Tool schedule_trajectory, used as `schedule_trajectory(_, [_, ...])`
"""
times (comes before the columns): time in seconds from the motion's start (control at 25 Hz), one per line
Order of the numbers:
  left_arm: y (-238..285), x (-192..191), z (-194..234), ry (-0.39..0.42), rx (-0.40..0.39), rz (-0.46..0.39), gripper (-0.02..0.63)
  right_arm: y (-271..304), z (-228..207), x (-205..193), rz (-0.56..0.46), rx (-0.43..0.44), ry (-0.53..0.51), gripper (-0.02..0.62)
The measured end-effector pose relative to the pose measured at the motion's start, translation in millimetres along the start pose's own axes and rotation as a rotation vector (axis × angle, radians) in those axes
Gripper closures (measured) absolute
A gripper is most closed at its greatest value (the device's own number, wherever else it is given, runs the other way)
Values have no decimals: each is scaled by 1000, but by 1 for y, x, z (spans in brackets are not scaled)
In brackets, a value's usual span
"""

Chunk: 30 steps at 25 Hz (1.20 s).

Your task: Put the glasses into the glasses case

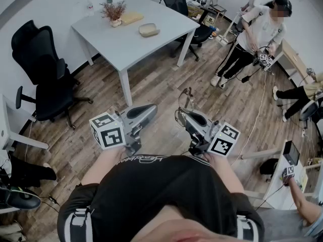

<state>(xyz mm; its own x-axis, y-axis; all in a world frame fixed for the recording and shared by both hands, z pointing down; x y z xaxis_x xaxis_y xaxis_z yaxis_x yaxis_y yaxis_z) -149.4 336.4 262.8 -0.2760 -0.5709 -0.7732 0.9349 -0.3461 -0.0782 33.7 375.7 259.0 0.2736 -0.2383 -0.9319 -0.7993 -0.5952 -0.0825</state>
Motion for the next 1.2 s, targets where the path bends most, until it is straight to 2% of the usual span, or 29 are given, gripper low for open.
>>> schedule_trajectory(0.48, [7, -10, 4, 0, 37, 10, 600, 0, -5, -12, -4, 9, 18, 566])
schedule_trajectory(1.2, [9, -54, -40, -3, 96, -34, 600, -47, 10, -20, 2, 50, 39, 566])
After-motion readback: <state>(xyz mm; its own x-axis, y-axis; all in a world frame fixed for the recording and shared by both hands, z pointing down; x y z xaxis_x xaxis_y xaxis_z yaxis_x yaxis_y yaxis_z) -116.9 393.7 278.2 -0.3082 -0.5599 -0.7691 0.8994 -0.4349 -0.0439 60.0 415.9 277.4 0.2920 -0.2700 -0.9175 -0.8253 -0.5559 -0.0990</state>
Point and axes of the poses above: the fingertips, and each gripper's own axes: y forward along the fingers, z to its left, x out of its top, the point moved 6 cm from there along -y, backward along the fingers, and after that the axes turned 6 degrees about -y, right-handed, at the moved point
